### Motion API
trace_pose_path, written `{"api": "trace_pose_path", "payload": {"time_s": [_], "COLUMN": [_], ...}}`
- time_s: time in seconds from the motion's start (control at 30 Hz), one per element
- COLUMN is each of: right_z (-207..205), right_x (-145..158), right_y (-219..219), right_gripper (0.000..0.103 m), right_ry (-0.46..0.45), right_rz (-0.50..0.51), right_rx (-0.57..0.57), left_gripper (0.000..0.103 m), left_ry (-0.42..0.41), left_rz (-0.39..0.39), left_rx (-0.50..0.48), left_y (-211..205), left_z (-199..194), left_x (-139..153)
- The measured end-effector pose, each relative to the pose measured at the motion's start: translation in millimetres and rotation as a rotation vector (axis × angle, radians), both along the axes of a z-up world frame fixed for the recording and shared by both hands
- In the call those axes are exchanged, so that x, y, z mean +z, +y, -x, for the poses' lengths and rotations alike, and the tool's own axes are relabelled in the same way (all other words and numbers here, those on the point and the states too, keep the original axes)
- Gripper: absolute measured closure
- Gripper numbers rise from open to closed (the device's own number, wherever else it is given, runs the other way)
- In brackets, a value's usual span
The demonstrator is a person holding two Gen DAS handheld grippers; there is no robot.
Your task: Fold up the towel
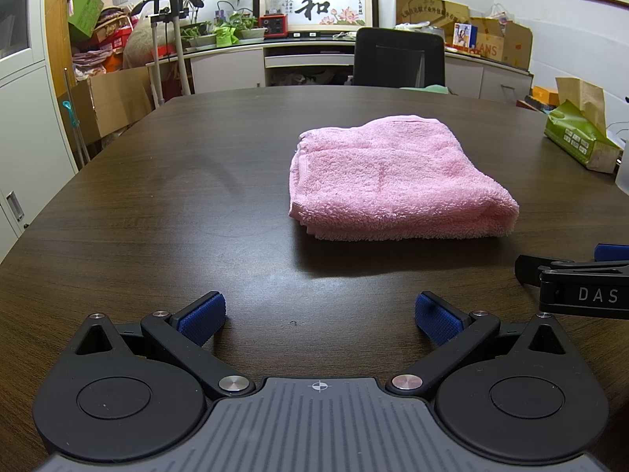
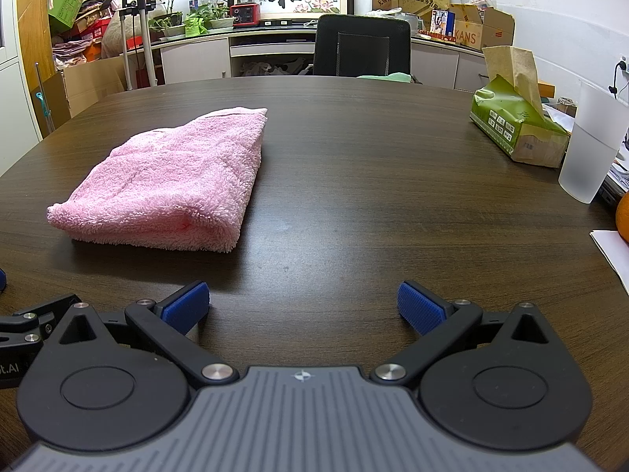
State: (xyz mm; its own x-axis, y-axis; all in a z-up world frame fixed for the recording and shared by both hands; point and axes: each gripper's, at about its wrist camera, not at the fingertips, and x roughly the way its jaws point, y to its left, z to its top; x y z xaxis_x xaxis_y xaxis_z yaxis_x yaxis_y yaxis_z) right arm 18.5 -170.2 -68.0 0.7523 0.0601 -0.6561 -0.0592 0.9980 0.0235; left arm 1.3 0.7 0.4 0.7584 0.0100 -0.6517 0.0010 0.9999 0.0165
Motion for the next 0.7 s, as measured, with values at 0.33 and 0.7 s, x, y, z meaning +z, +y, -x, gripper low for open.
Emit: {"api": "trace_pose_path", "payload": {"time_s": [0.33, 0.7], "right_z": [0.1, 0.2], "right_x": [0.0, -0.3], "right_y": [0.1, -0.9], "right_gripper": [0.000, 0.000], "right_ry": [0.000, 0.000], "right_rz": [0.000, 0.000], "right_rx": [0.000, 0.003], "left_gripper": [0.000, 0.000], "left_ry": [0.000, -0.003], "left_rz": [0.000, 0.006], "left_rx": [0.000, 0.006], "left_y": [-0.5, 4.6], "left_z": [-0.1, 1.3], "left_x": [-0.3, 0.2]}}
